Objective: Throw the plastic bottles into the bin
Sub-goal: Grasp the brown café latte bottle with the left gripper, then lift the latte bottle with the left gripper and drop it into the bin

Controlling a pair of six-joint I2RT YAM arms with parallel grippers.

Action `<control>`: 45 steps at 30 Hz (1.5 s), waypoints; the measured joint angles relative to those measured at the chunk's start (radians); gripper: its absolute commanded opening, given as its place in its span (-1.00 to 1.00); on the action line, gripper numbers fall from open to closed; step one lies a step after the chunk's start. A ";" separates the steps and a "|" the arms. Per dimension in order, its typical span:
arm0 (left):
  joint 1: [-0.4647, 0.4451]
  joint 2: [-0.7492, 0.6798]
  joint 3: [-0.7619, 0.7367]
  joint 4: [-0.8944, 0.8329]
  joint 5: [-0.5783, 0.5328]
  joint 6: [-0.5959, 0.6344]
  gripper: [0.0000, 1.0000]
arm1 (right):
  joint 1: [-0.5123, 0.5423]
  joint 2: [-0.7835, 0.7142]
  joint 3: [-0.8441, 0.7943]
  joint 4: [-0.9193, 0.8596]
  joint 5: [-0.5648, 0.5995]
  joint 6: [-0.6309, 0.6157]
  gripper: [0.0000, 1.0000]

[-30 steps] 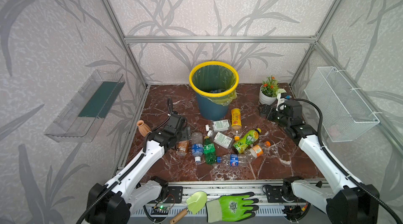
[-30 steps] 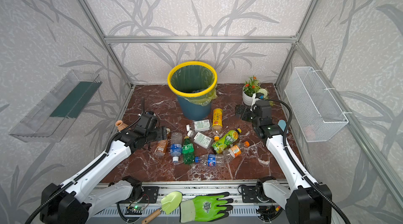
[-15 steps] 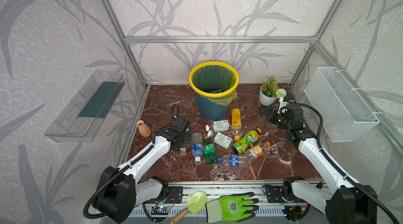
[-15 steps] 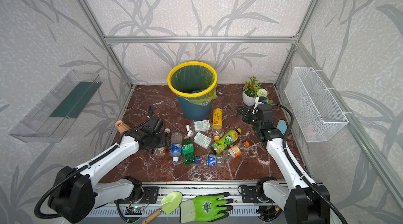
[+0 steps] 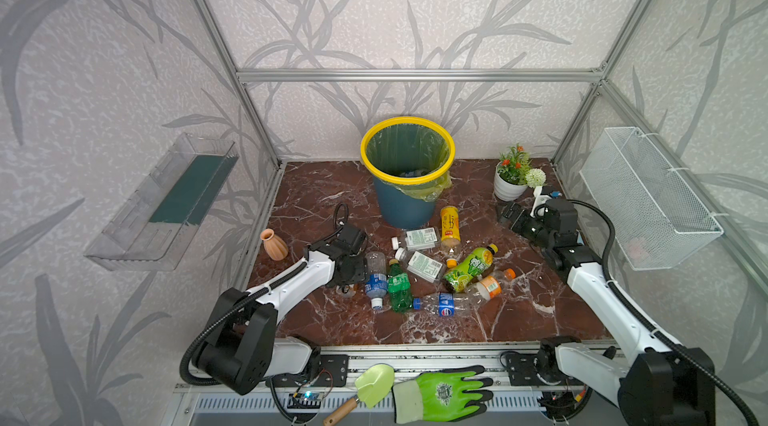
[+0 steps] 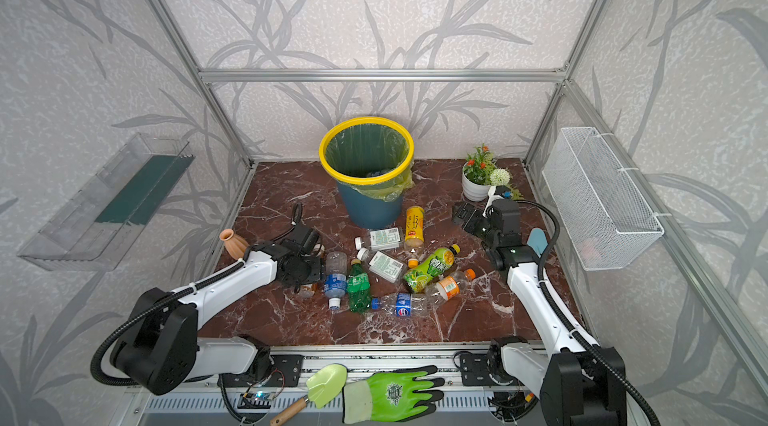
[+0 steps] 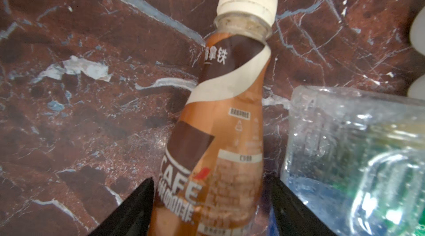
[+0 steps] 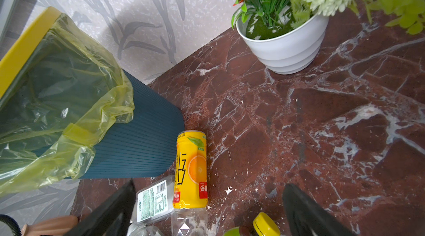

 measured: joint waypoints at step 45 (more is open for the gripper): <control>-0.001 0.014 0.906 0.478 0.029 0.417 0.50 | -0.031 -0.061 -0.070 0.049 -0.018 0.074 0.99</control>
